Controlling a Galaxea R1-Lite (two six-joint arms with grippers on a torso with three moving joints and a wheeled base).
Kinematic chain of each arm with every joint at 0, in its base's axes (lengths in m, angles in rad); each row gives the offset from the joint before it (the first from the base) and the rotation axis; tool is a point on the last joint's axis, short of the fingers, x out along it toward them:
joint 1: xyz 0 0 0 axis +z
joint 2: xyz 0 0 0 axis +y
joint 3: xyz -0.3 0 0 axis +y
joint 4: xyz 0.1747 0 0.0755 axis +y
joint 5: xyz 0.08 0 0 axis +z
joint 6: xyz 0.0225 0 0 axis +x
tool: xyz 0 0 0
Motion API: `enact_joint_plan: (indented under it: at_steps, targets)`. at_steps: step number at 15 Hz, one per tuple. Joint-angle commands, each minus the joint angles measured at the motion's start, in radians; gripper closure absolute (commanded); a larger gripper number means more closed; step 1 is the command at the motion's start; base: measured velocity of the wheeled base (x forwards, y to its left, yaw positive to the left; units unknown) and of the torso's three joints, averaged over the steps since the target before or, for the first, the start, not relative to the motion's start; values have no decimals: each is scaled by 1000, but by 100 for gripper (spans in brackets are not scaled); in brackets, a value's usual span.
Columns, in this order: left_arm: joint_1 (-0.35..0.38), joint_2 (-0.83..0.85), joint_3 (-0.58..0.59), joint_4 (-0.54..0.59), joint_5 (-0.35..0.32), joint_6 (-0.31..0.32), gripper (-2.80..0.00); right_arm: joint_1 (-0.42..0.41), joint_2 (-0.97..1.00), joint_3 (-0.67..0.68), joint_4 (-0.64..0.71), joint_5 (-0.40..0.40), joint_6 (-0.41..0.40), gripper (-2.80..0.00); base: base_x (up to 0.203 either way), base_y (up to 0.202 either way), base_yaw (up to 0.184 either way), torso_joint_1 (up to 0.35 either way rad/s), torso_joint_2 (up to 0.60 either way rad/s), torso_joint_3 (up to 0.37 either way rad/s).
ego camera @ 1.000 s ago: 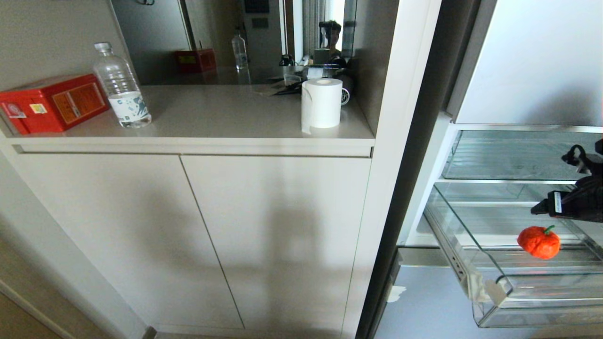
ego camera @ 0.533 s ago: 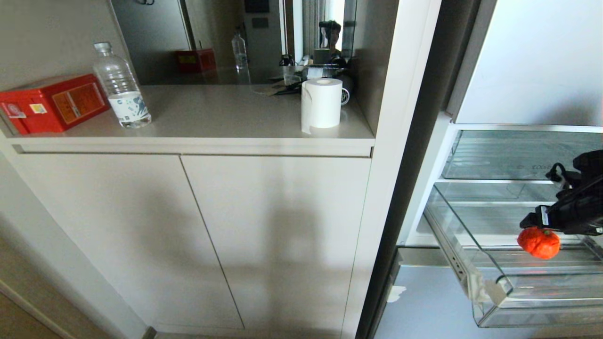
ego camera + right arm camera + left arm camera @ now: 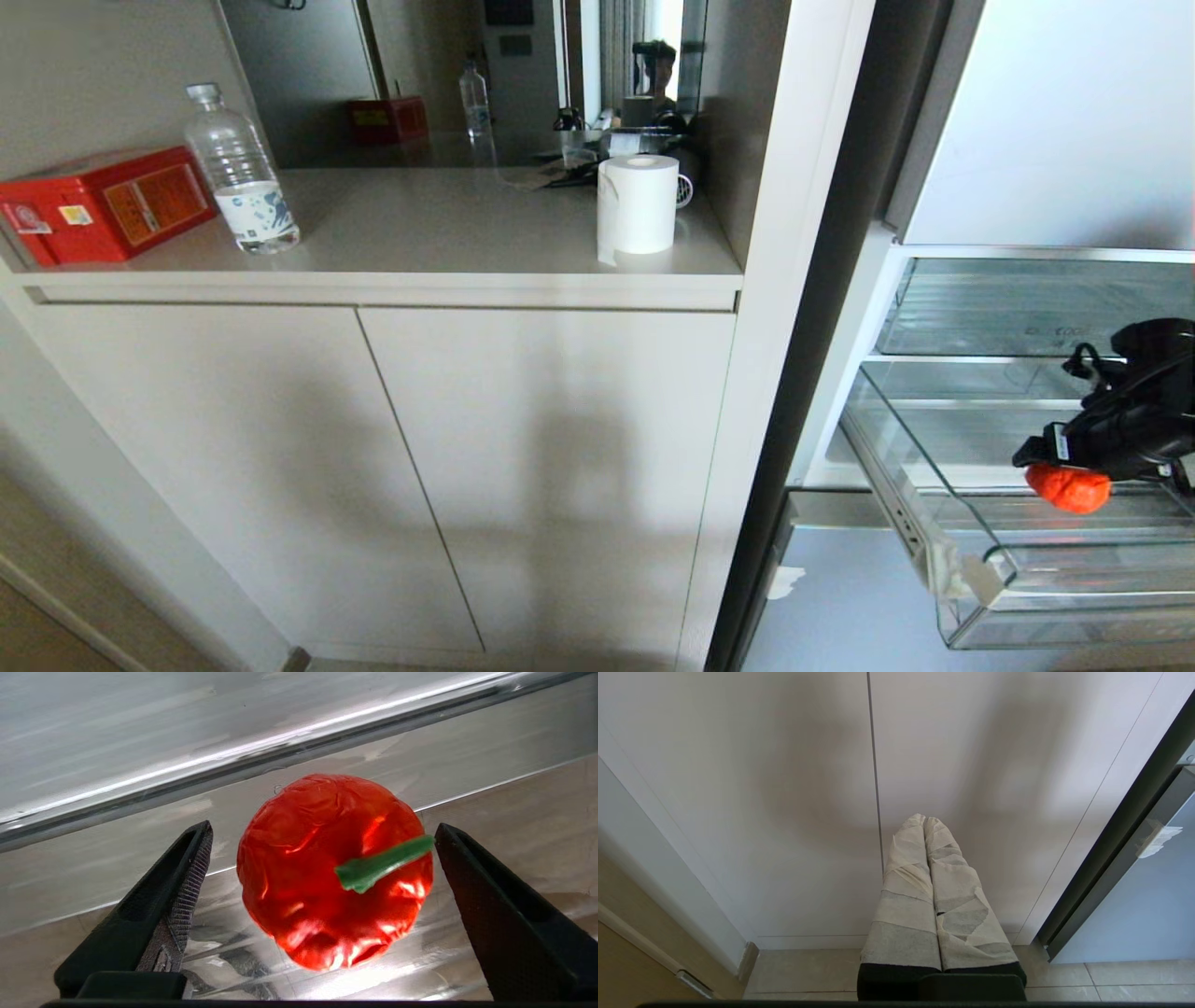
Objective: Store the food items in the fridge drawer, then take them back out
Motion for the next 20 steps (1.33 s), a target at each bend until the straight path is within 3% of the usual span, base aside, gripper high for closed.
enact_joint_plan:
  at_steps: [1,2,8,12,17,20]
  targets:
    - [0,0,0,0,0,0,0,-1,18,-10,1,1,1,-280,0,0,0,0,0,0]
    - [0,0,0,0,0,0,0,1,21,-12,1,2,1,0,0,0,0,0,0,0]
    - [0,-2,0,0,0,0,0,-1,-17,-3,1,3,17,0,0,0,0,0,0,0]
    - [0,0,0,0,0,0,0,-17,-269,54,1,25,81,0,0,0,0,0,0,0]
    - [0,0,0,0,0,0,0,-76,-727,271,-17,38,77,0,0,0,0,0,0,0]
    - [0,0,0,0,0,0,0,-199,-939,508,-183,35,-5,0,0,0,0,0,0,0]
